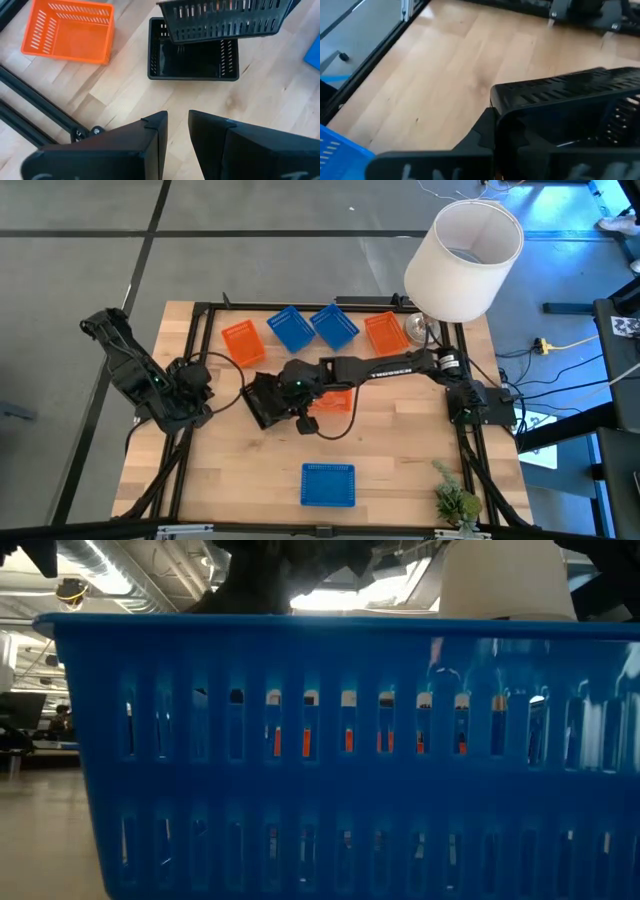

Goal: Stack baskets by color
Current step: Stack the right black basket on top of the left black basket

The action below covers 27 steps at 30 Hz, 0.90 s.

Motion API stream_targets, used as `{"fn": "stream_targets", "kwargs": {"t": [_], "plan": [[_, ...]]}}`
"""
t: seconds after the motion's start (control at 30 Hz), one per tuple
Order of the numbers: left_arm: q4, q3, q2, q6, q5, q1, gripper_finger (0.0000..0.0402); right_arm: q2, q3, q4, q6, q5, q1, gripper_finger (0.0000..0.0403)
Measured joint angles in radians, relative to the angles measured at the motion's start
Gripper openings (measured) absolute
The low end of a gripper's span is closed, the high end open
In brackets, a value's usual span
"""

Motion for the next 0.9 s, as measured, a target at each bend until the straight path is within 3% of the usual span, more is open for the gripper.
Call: {"fn": "stream_targets", "kwargs": {"t": [0.47,0.7,0.9], "plan": [[0.001,0.0,0.0,0.001,0.0,0.0,0.0069,-0.007,0.002,-0.162,-0.016,0.17,-0.005,0.0],[0.001,0.0,0.0,0.001,0.0,0.0,0.0069,-0.014,0.137,-0.253,0.128,0.302,-0.004,0.0],[0.001,0.0,0.0,0.001,0.0,0.0,0.0069,-0.011,0.255,-0.24,0.257,0.312,-0.005,0.0]]}}
